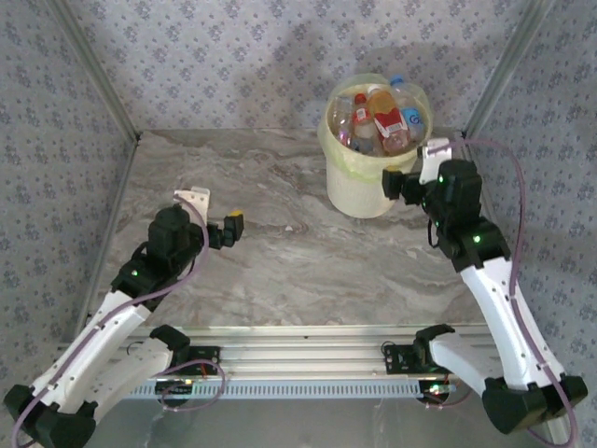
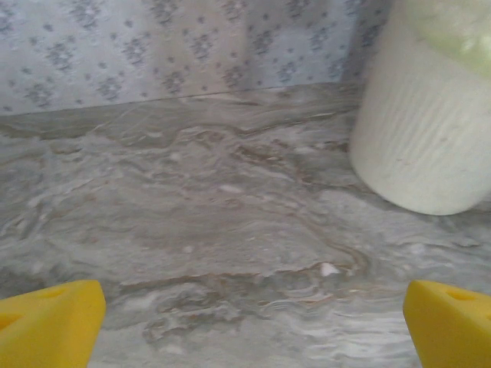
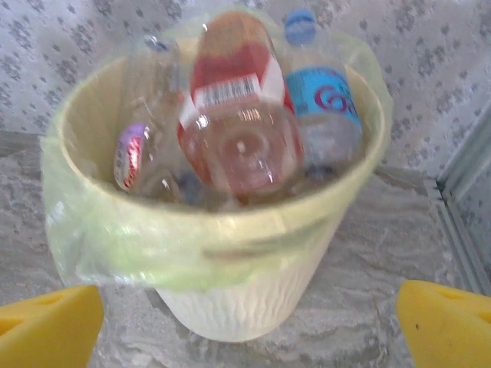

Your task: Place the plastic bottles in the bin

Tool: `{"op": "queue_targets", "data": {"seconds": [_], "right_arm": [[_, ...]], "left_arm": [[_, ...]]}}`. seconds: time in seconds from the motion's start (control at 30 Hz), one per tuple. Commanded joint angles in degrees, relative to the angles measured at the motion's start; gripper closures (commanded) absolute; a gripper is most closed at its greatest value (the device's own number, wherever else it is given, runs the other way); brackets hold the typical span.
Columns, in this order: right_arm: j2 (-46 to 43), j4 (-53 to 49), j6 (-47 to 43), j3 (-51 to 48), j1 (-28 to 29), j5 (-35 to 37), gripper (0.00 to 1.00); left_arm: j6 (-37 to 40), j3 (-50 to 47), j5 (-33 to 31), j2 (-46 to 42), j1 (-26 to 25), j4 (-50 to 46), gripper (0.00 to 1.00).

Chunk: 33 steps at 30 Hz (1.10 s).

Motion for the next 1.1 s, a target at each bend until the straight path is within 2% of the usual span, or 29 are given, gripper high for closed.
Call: {"op": "queue_targets", "data": {"seconds": [0.0,0.1,0.27,0.33,0.47,0.6,0.67,0.8,0.9,1.03,1.07], "right_arm": [[-3.07,3.67,2.92,-7.39,-0.48,3.60,0.00],[-4.36,6.57,3.14,-13.98,-0.96,7.22,0.00],[-2.73,21.23,1.52,-28.10,-1.52,13.51,0.00],[-0.80,29.30,0.78,-33.94,-2.94,14.22,0.00],[5.72,53.28,-1.10,-45.21,-7.88,12.06,0.00],[16.38,66.12,-2.64,-46.03,-11.74,11.53,0.00],[20.16,68.07,-1.55,-45.12,-13.35,8.63,0.00],[23.48,71.81,-2.27,-46.09,-12.68,8.48,0.00],[28.69,81.14,-2.72,-48.76,-12.77,7.33,0.00],[34.75,83.18,-4.57,-46.36,-10.98,9.53,0.00],[34.04,80.30,-3.55,-45.36,-11.13,10.48,0.00]], "left_arm": [[2.36,-2.61,-6.97,-0.49,1.13,5.61,0.00],[2.64,-5.40,-8.69,-0.07,3.40,7.86,0.00],[1.39,-8.31,-7.94,3.30,9.28,9.20,0.00],[1.52,-10.52,-7.46,4.40,11.15,12.04,0.00],[3.19,-16.30,-6.43,5.87,13.63,21.43,0.00],[3.72,-18.02,-5.86,10.14,16.18,25.42,0.00],[3.80,-19.00,-5.83,12.16,17.22,27.98,0.00],[4.69,-20.27,-4.98,15.55,19.60,34.23,0.00],[5.01,-21.07,-2.89,18.56,21.77,38.28,0.00],[6.88,-24.54,0.24,23.07,24.26,49.39,0.00],[7.51,-25.01,0.80,24.42,24.72,51.65,0.00]]}}
